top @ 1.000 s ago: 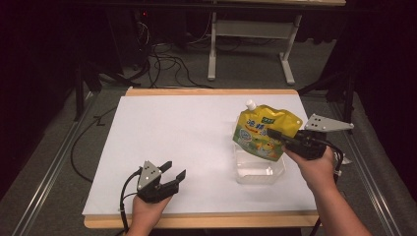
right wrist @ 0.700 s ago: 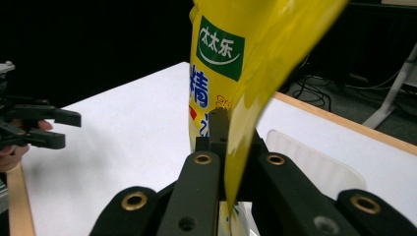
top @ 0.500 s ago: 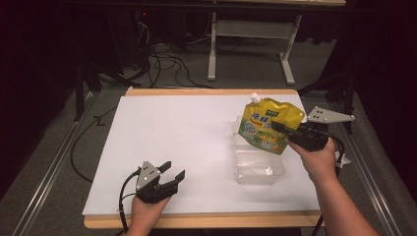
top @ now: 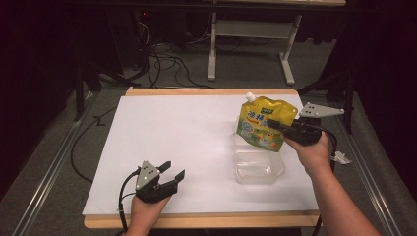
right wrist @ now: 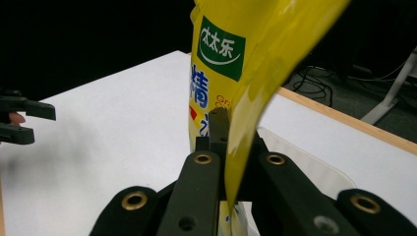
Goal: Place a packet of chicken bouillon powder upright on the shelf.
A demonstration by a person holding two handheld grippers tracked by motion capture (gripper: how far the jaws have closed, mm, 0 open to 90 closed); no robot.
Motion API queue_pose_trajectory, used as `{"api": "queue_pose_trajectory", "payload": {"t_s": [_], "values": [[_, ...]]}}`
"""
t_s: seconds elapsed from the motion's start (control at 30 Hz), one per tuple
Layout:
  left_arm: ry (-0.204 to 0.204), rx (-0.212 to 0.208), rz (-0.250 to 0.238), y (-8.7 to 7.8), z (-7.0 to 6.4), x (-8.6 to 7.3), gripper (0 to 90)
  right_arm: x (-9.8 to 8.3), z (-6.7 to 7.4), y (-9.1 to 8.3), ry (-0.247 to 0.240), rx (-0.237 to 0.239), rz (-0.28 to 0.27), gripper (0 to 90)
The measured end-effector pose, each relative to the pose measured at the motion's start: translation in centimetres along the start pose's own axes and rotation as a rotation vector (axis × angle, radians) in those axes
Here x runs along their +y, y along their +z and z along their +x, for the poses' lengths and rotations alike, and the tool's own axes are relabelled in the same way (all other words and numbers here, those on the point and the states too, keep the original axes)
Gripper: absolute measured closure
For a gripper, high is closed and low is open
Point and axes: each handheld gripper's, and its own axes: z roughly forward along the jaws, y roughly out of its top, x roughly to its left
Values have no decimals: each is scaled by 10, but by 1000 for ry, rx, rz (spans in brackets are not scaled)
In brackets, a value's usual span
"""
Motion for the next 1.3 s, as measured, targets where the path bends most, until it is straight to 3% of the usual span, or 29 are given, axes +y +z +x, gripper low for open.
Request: {"api": "queue_pose_trajectory", "payload": {"t_s": [0.3, 0.63, 1.3], "values": [[-2, 4, -1, 0, 1, 0, 397, -2, -6, 9, -7, 7, 13, 900], [-1, 7, 2, 0, 0, -1, 397, -4, -5, 15, -32, 15, 28, 900], [9, 10, 5, 0, -1, -1, 397, -8, -5, 22, -37, 7, 60, 900]]}}
